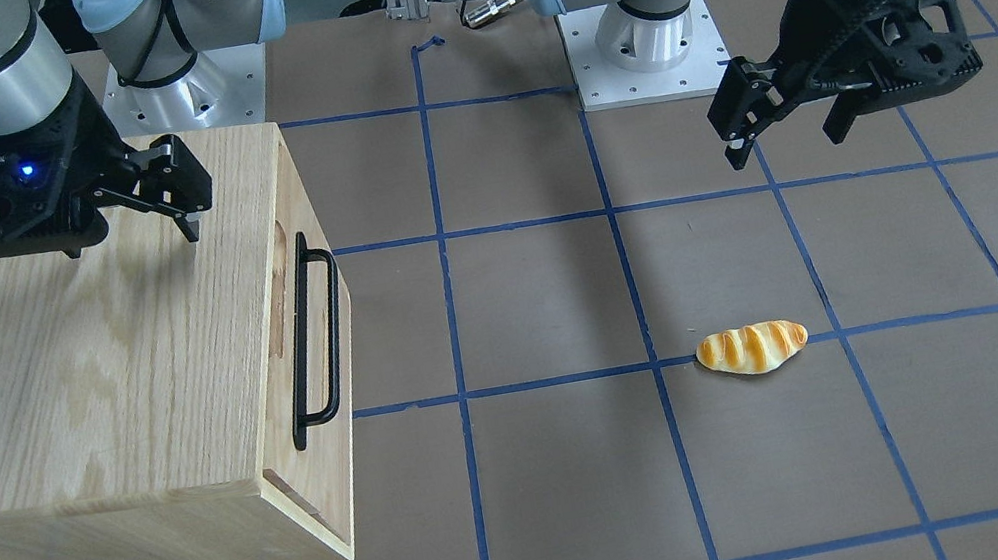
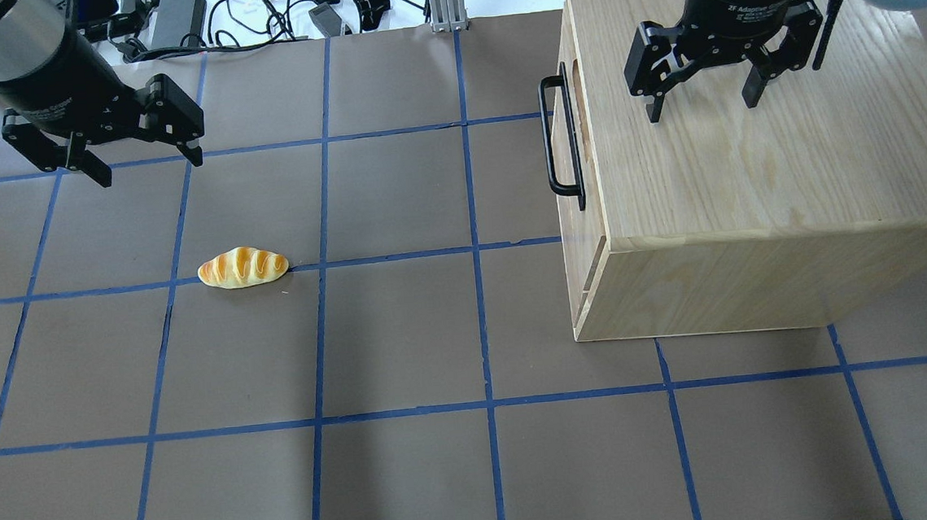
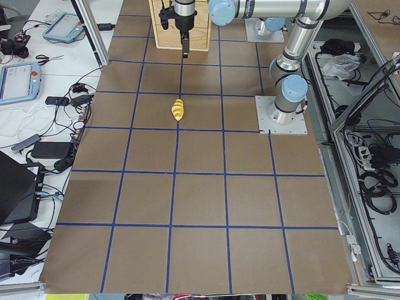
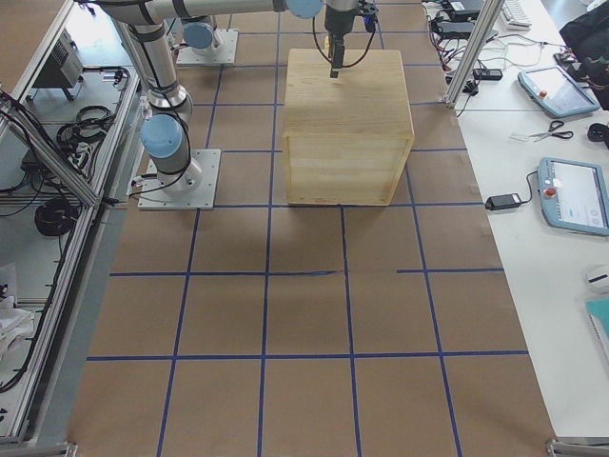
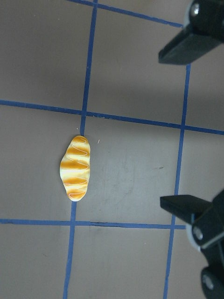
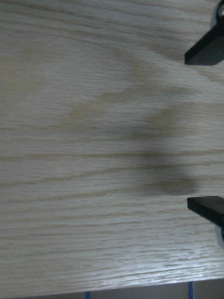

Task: Open upper drawer
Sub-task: 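Move the left gripper toward the black drawer handle on the cabinet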

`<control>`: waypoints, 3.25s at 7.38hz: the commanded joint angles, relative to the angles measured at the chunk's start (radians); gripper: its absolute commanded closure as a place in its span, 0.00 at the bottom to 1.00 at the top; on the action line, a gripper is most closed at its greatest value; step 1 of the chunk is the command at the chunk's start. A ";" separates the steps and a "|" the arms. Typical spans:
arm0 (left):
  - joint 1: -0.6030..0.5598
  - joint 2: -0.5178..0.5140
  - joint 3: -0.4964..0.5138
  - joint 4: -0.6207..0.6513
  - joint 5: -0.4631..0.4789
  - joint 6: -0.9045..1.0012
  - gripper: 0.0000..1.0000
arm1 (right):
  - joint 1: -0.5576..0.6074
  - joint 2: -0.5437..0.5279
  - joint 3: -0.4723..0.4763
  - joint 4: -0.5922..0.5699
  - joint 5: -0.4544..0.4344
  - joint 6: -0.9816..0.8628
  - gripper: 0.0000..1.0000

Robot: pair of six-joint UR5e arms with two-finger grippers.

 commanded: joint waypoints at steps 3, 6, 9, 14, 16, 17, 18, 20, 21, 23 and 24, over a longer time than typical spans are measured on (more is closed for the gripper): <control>-0.122 -0.059 0.047 0.108 -0.084 -0.116 0.00 | 0.000 0.000 0.000 0.000 0.000 0.000 0.00; -0.243 -0.149 0.045 0.290 -0.127 -0.370 0.00 | 0.000 0.000 0.000 0.000 0.000 0.000 0.00; -0.314 -0.219 0.048 0.407 -0.202 -0.463 0.00 | 0.000 0.000 0.000 0.000 0.000 -0.002 0.00; -0.449 -0.338 0.128 0.423 -0.274 -0.593 0.00 | 0.000 0.000 0.000 0.000 0.000 -0.002 0.00; -0.472 -0.366 0.128 0.429 -0.274 -0.607 0.00 | 0.000 0.000 0.001 0.000 0.000 -0.001 0.00; -0.477 -0.375 0.128 0.445 -0.274 -0.609 0.00 | 0.000 0.000 0.000 0.000 0.000 0.000 0.00; -0.480 -0.381 0.128 0.447 -0.276 -0.609 0.00 | 0.000 0.000 0.001 0.000 0.000 -0.001 0.00; -0.480 -0.386 0.128 0.447 -0.276 -0.609 0.00 | 0.000 0.000 0.000 0.000 0.000 -0.001 0.00; -0.480 -0.386 0.128 0.446 -0.277 -0.609 0.00 | -0.001 0.000 0.000 0.000 0.000 -0.002 0.00; -0.498 -0.392 0.127 0.438 -0.276 -0.609 0.00 | 0.000 0.000 0.000 0.000 0.000 0.000 0.00; -0.498 -0.397 0.125 0.436 -0.274 -0.609 0.00 | 0.000 0.000 0.000 0.000 0.000 0.000 0.00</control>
